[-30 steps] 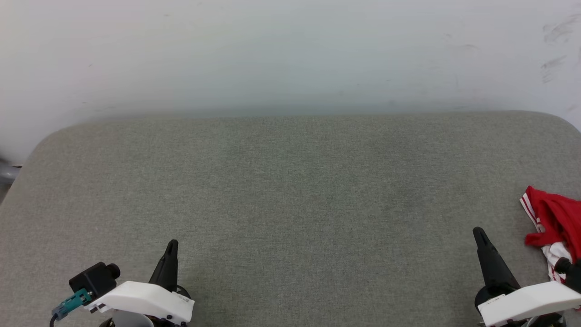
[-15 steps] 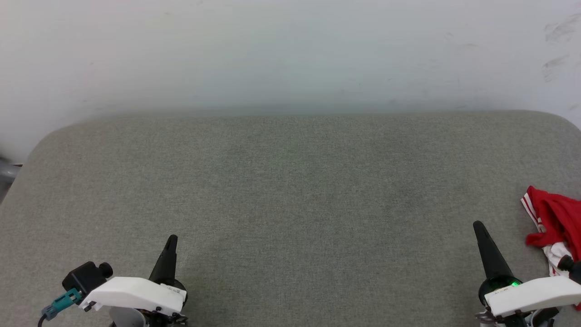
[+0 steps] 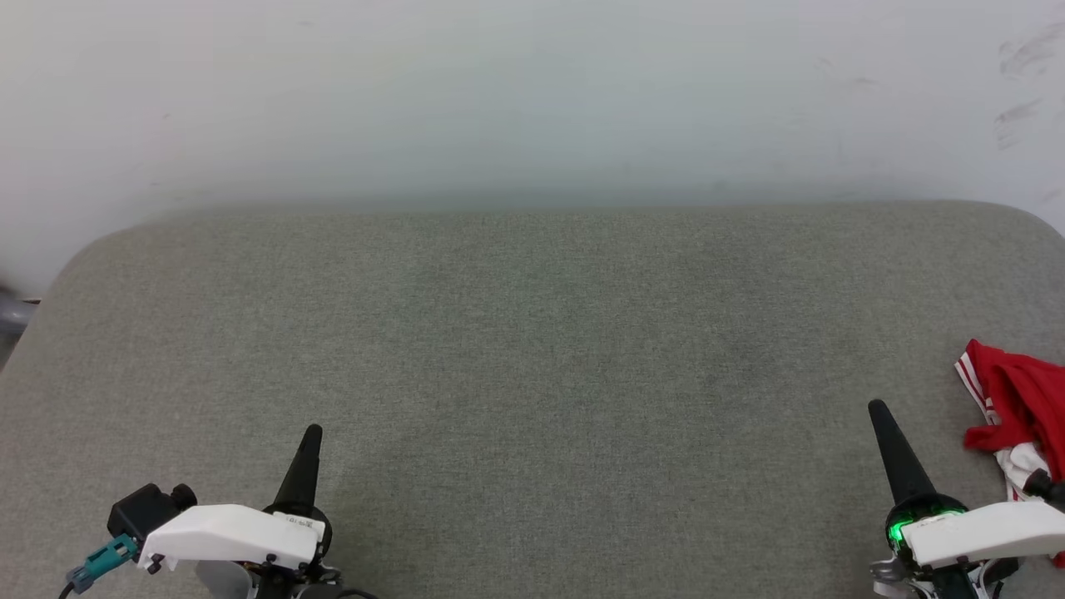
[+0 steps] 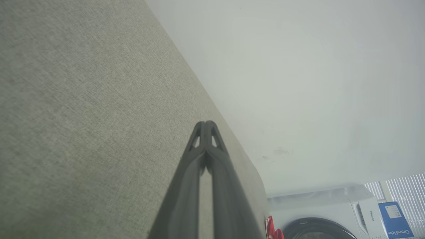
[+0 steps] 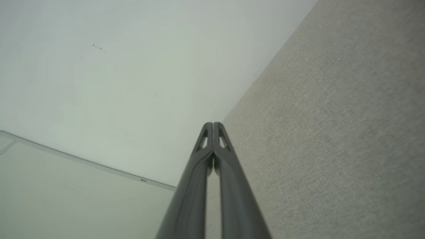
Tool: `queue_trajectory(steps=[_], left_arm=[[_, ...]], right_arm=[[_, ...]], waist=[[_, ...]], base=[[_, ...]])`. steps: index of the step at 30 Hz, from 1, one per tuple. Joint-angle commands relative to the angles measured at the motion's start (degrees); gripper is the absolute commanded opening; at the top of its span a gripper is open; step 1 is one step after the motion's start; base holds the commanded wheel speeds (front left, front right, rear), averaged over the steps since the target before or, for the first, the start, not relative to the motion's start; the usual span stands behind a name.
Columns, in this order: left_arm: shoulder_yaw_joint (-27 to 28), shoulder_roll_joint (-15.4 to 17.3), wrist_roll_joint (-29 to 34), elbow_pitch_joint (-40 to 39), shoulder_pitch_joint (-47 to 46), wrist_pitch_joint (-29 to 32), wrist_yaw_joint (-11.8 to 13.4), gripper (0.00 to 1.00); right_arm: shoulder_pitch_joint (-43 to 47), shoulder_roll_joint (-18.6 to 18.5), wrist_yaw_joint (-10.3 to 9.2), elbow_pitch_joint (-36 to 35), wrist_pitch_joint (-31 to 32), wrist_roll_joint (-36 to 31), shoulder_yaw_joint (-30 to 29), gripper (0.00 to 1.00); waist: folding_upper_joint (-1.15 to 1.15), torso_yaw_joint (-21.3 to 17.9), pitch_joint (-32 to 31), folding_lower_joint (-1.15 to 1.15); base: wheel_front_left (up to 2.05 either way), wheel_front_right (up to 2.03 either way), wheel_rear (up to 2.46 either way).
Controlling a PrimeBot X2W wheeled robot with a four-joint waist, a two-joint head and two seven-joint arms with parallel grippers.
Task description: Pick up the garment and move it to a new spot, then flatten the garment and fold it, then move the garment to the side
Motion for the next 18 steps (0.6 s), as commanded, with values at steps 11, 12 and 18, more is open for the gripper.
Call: queue_trajectory(steps=[11, 12, 18], left_arm=[[2.8, -1.3, -7.0, 0.3, -2.0, 2.2, -1.9, 0.00], [3.0, -1.4, -7.4, 0.3, -2.1, 2.3, -2.1, 0.00], [3.8, -2.0, -10.0, 0.6, -2.4, 3.1, -2.7, 0.00]], right_arm=[[-2.8, -0.3, -0.01, 1.8, 0.4, 8.4, -0.3, 0.00], [-2.9, -0.3, -0.01, 2.0, 0.4, 8.9, -0.3, 0.00], [-3.5, -0.3, -0.01, 2.8, 0.6, 12.0, -0.4, 0.00]], waist=[[0.00, 0.1, 0.2, 0.00], [0.00, 0.1, 0.2, 0.00], [0.00, 0.1, 0.2, 0.00]], base=[[0.00, 0.00, 0.00], [0.00, 0.00, 0.00], [0.00, 0.00, 0.00]])
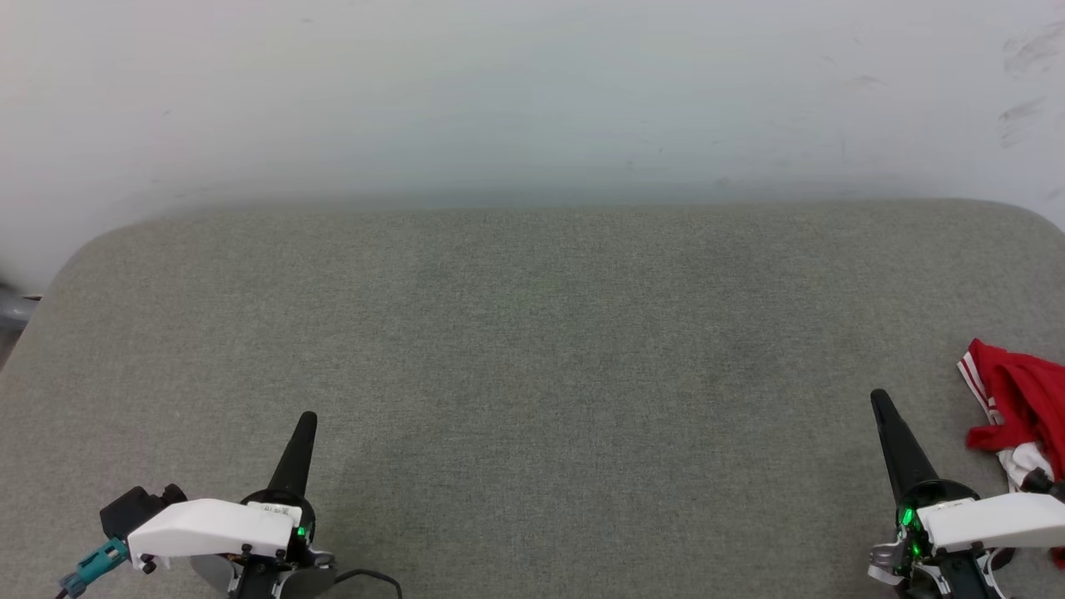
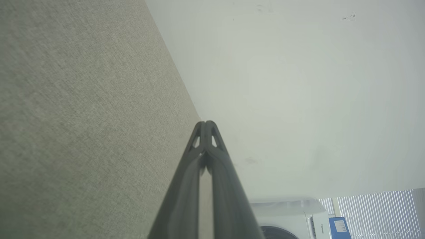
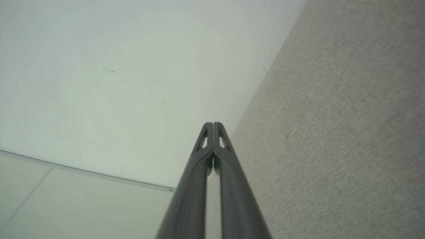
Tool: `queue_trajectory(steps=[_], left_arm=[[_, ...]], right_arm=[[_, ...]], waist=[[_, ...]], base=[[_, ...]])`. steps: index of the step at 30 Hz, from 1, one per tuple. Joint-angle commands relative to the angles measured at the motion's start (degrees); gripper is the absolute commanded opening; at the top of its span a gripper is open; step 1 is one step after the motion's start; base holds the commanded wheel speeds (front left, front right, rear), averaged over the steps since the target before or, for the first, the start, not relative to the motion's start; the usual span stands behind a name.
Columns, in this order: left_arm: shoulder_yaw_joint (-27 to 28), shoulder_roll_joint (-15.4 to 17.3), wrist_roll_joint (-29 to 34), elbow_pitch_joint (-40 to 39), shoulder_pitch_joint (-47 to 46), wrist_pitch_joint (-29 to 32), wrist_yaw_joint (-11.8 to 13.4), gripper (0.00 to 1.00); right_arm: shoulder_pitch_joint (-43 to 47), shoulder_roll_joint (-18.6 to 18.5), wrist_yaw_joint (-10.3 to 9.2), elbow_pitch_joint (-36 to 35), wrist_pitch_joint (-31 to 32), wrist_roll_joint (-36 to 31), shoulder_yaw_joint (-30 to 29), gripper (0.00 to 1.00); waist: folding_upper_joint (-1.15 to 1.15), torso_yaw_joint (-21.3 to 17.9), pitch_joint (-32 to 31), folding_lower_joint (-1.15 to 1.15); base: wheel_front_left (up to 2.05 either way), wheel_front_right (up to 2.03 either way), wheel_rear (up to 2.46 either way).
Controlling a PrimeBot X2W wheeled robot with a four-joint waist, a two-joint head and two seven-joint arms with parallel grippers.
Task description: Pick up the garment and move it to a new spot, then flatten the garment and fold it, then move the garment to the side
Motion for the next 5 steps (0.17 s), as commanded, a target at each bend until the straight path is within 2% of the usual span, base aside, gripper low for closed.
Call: queue_trajectory(steps=[1, 5], left_arm=[[0.6, -0.2, -1.3, -0.1, -1.4, 0.4, -0.6, 0.00], [1.2, -0.6, -2.9, 0.1, -1.6, 0.9, -1.0, 0.00]], right_arm=[[-1.4, -0.3, -0.01, 0.1, 0.1, 1.6, -0.2, 0.00], [-1.6, -0.3, -0.01, 0.7, 0.2, 3.5, -0.2, 0.00]], waist=[[0.00, 0.0, 0.0, 0.00], [0.00, 0.0, 0.1, 0.00]], base=[[0.00, 0.00, 0.00], [0.00, 0.00, 0.00]])
